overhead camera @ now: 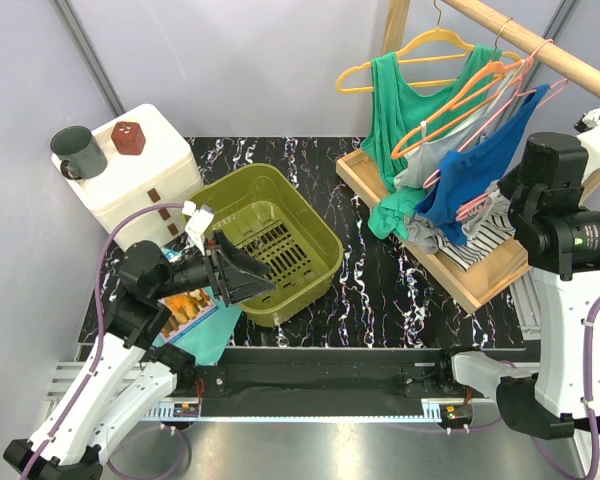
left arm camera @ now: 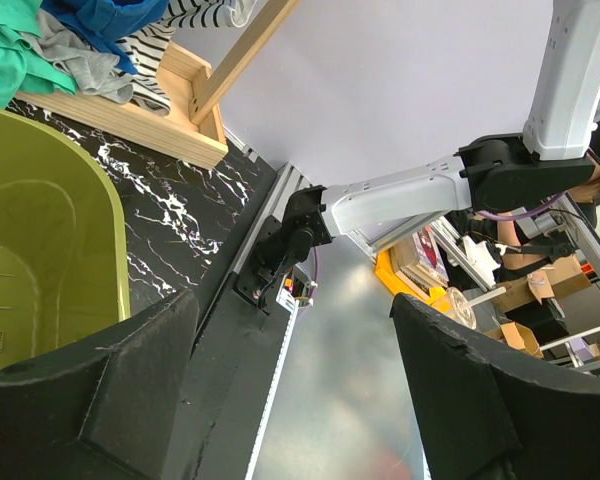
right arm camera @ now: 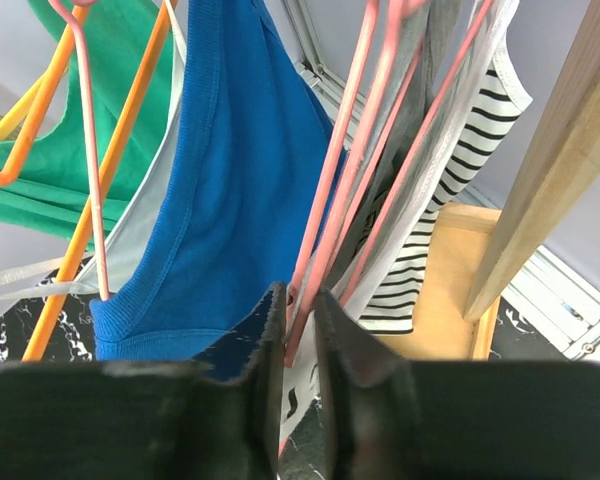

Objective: Remove the tank top from the hanger

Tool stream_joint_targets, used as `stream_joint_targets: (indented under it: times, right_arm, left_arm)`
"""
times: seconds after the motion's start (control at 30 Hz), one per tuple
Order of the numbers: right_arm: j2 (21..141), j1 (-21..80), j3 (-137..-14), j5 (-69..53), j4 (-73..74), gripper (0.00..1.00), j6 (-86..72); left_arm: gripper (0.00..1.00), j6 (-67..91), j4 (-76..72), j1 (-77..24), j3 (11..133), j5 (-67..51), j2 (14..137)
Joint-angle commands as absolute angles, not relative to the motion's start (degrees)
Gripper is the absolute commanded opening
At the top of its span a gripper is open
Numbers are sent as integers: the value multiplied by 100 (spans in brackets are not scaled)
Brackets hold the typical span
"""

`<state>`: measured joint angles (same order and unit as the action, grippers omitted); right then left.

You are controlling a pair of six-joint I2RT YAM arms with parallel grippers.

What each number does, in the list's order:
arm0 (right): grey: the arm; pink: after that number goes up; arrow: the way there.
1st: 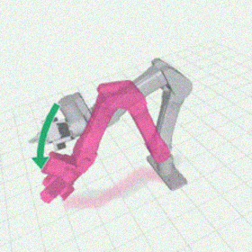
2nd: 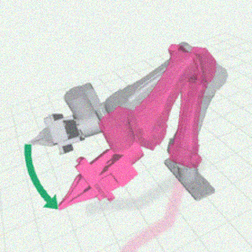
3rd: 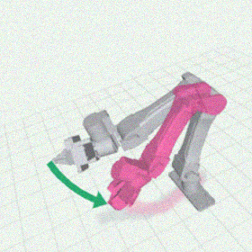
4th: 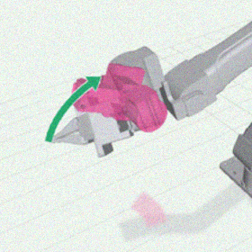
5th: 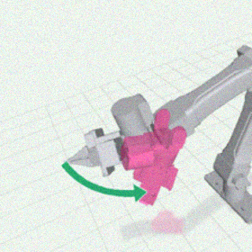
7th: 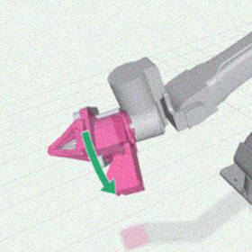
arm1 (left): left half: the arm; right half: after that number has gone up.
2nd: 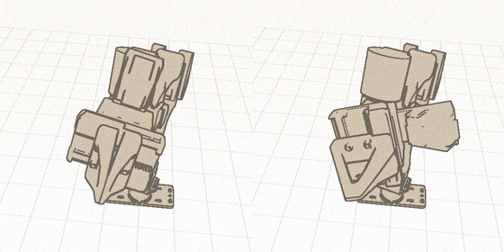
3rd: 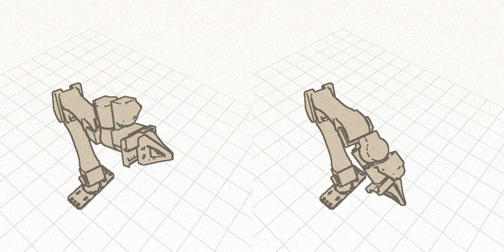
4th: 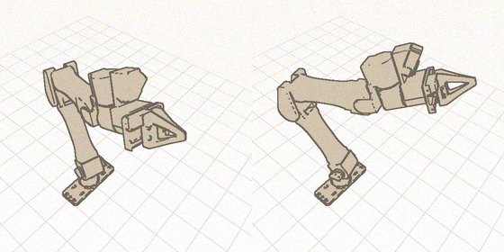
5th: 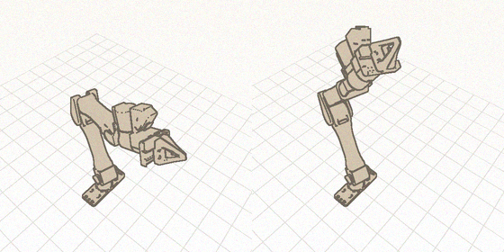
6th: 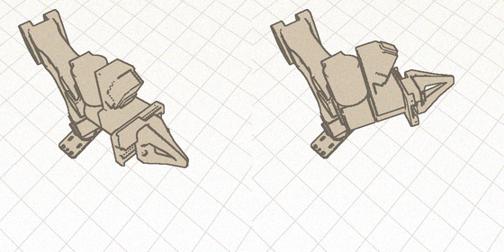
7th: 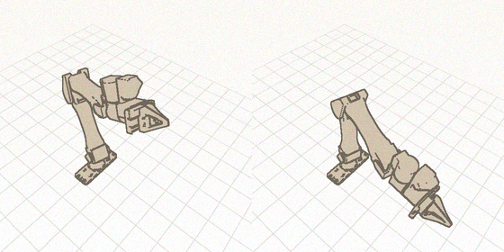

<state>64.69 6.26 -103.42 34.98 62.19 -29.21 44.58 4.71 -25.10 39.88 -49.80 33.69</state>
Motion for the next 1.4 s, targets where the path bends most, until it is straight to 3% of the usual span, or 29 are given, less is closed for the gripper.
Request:
stream_joint_targets:
  times: [0.0, 0.23, 0.77, 1.37]
  right_arm:
    - [6363, 571, -10406, 3700, 5968, 15, -2927]
    - [6231, 580, -10617, 3726, 6047, 1, -2769]
    - [5924, 589, -11514, 3938, 6846, 0, -2663]
    - [4052, 589, -9581, 2180, 7795, 0, -2716]
  left_arm:
    - [82, 4377, 536, -2496, 4280, -5194, 3296]
    - [81, 4377, 571, -2496, 4298, -5168, 3322]
    - [80, 4377, 571, -2487, 4307, -5194, 3375]
    - [80, 4245, 563, -2496, 4350, -5388, 3586]
